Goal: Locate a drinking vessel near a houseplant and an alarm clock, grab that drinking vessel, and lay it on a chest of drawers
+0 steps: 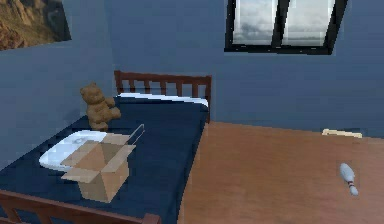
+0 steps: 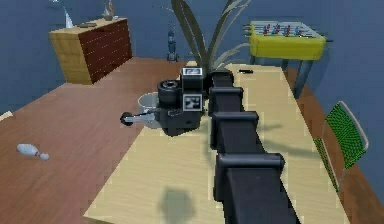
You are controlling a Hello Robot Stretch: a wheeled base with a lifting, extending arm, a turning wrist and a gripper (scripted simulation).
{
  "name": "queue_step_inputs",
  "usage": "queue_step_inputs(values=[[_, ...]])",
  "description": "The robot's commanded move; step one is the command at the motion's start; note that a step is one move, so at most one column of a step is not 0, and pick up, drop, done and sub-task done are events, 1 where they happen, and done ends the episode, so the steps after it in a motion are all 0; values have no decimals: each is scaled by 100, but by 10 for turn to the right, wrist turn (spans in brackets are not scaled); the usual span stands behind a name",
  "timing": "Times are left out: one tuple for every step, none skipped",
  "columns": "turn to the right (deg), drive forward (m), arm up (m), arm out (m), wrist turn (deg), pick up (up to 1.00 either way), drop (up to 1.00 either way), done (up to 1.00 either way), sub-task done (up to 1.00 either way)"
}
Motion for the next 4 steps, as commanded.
queue_step_inputs(values=[[0,0,0,0,-450,0,0,0,0],[0,0,0,0,-450,0,0,0,0],[0,0,0,0,-90,0,0,0,0],[0,0,0,-20,0,0,0,0,0]])
